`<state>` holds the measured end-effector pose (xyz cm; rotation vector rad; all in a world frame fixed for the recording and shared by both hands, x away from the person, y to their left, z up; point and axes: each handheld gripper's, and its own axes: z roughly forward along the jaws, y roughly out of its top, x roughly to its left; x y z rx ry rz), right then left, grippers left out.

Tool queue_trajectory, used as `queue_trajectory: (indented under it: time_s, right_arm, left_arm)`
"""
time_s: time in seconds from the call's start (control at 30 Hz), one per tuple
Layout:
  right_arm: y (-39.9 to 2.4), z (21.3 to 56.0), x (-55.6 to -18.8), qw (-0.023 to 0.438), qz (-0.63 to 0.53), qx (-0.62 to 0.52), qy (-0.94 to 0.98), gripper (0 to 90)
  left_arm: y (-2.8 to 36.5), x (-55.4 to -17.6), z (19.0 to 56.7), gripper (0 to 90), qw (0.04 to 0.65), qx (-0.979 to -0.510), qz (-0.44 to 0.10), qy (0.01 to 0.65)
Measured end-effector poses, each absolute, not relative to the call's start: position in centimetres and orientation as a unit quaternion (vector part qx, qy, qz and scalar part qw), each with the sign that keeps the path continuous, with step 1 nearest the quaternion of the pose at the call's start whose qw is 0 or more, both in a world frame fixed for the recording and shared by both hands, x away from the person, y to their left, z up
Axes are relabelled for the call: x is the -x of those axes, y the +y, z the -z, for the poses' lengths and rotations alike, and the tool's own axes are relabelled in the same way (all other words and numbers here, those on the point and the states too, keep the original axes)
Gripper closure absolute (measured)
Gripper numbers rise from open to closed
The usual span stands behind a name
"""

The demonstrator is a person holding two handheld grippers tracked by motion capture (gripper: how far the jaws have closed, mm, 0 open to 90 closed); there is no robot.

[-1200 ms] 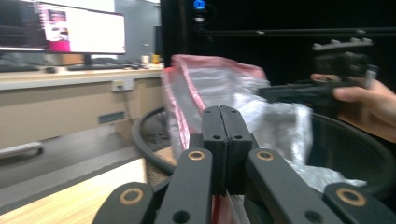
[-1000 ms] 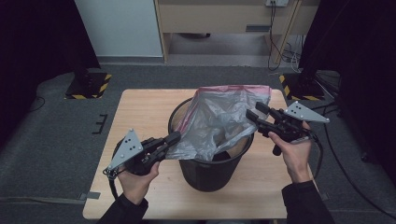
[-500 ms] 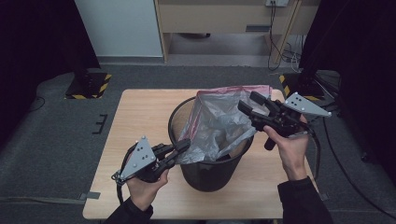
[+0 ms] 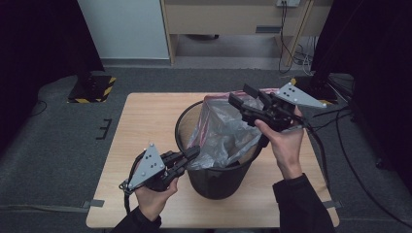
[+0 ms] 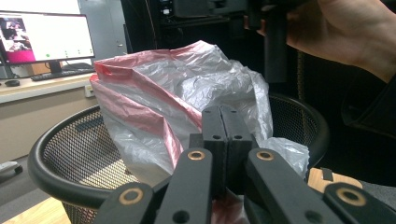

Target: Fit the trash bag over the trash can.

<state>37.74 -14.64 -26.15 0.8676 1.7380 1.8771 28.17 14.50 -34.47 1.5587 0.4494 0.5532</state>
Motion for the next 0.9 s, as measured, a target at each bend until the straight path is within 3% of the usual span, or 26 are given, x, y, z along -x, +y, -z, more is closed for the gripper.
queue_trajectory:
  time_s: [0.27,0.77,0.9]
  right_arm:
    - [-11.1,27.2,-38.6,0.202,-0.664,-0.324,0.643,36.9]
    - [-8.4,29.7,-39.0,0.185,-0.628,-0.341,0.674,44.4]
    - [-8.2,30.1,-39.0,0.172,-0.619,-0.340,0.687,64.5]
  left_arm:
    - [14.4,-28.0,34.7,89.6,0.657,-0.680,-0.256,0.199]
    - [14.3,-27.9,35.0,89.5,0.660,-0.675,-0.261,0.201]
    - [14.3,-27.9,35.0,89.5,0.660,-0.675,-0.262,0.201]
